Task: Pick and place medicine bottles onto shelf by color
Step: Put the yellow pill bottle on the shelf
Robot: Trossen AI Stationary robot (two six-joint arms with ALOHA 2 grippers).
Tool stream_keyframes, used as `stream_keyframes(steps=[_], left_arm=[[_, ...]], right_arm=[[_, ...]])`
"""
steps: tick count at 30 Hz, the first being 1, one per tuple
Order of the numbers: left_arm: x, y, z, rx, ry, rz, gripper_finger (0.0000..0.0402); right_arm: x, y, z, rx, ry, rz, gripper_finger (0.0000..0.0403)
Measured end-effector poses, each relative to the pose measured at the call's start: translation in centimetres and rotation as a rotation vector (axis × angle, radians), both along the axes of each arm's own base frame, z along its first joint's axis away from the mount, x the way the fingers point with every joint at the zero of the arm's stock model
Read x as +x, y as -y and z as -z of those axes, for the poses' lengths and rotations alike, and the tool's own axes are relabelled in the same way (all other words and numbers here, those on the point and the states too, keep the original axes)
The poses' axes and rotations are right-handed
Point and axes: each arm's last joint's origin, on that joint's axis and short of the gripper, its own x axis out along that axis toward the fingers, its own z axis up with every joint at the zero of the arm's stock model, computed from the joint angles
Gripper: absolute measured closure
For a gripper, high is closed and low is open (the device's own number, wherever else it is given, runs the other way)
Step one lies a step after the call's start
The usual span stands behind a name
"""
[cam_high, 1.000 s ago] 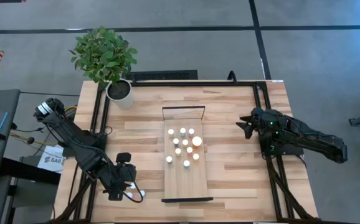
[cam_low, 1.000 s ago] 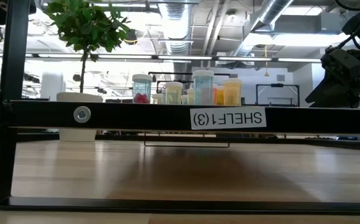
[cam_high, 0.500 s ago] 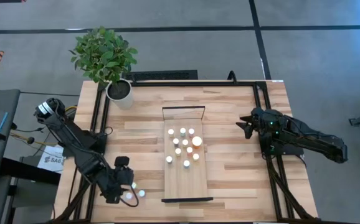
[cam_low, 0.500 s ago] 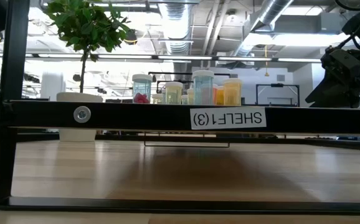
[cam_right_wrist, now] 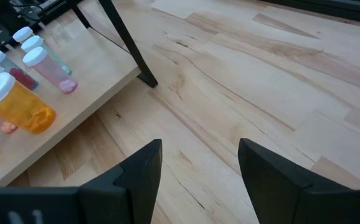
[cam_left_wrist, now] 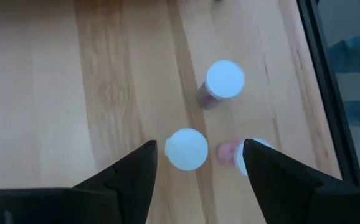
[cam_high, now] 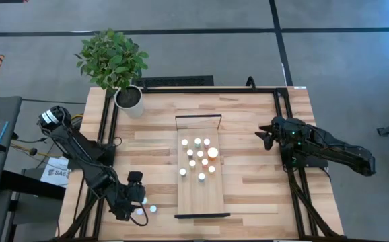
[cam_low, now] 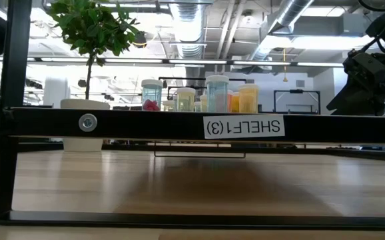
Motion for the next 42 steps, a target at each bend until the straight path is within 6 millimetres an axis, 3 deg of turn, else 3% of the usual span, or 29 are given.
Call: stream_keyframes(steps=[12, 20, 34, 42], left_arm=[[0.8, 0.7, 2.4, 0.092, -0.029, 0.024, 0.0177], [0.9, 0.7, 2.7, 0.098, -0.034, 0.021, 0.018], [1.5, 0.3, 2.7, 0.082, -0.046, 0.022, 0.0314], [2.5, -0.3, 1.9, 0.109, -0.045, 0.04, 0.0297]], right_arm=[[0.0, 0.0, 0.0, 0.0, 0.0, 0.0, 0.0168], [0.0, 0.0, 0.0, 0.0, 0.0, 0.0, 0.0168], [0.0, 0.0, 0.0, 0.0, 0.0, 0.0, 0.0168], [0.0, 0.0, 0.0, 0.0, 0.0, 0.0, 0.0168]])
